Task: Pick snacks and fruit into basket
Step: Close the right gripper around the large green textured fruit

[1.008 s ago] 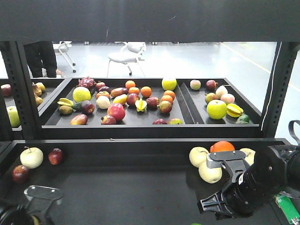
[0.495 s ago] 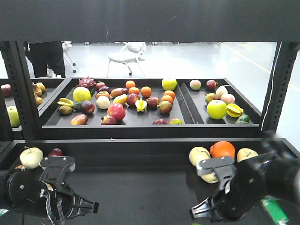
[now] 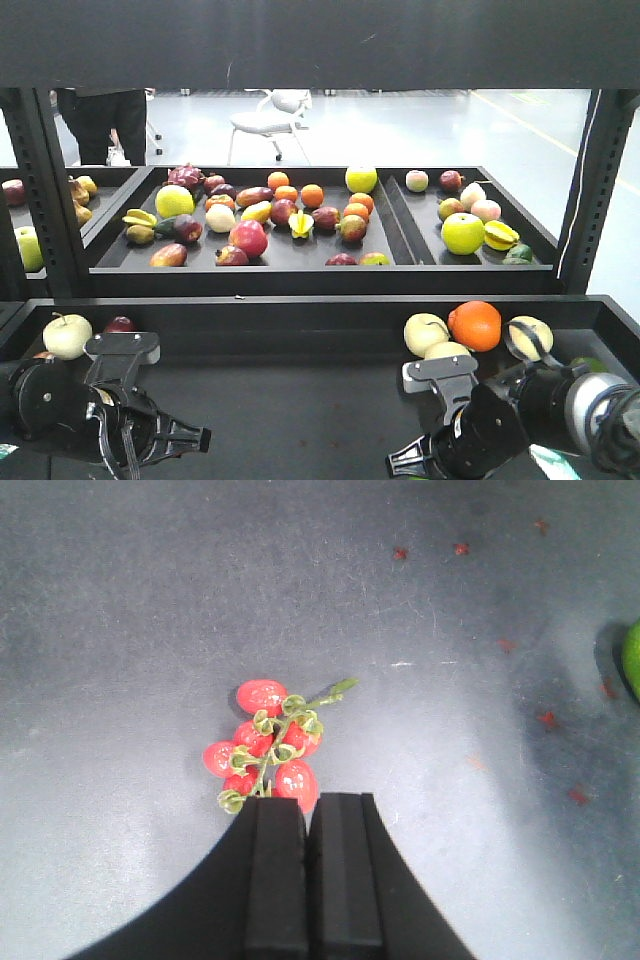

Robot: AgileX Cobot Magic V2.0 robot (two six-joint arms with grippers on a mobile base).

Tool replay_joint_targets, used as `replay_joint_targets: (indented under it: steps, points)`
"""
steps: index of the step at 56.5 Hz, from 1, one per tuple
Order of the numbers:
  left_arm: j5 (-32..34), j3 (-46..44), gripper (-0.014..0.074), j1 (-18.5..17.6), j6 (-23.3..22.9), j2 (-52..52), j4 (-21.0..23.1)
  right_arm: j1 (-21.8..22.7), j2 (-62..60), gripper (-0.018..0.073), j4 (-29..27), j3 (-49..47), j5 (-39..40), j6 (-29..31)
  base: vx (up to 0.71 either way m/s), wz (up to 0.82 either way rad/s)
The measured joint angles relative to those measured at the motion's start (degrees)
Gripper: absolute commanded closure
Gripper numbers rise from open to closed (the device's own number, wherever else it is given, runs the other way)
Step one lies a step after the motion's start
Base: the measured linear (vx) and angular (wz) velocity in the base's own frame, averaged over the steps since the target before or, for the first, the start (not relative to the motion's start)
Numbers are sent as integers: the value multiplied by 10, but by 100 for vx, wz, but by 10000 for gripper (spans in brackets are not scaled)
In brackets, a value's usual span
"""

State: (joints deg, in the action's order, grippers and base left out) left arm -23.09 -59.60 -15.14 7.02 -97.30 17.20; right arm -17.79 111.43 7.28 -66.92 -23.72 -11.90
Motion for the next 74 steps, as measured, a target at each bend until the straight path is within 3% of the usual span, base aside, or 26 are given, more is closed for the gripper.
replay_joint_targets:
  steps: [11,22,62,69,74]
  points:
    - [0,0,594,0,0,0,0,0,25,-51,-1,0,23,0,0,0]
    - [0,0,594,0,0,0,0,0,47,-162,-3,0,56,0,0,0]
    - [4,0,594,0,0,0,-2,0,151,-18,-4,-3,162,-1,0,0]
    - [6,0,594,0,0,0,-2,0,155,69,-4,-3,168,-1,0,0]
    - [7,0,594,0,0,0,-2,0,156,204,-4,-3,171,-1,0,0]
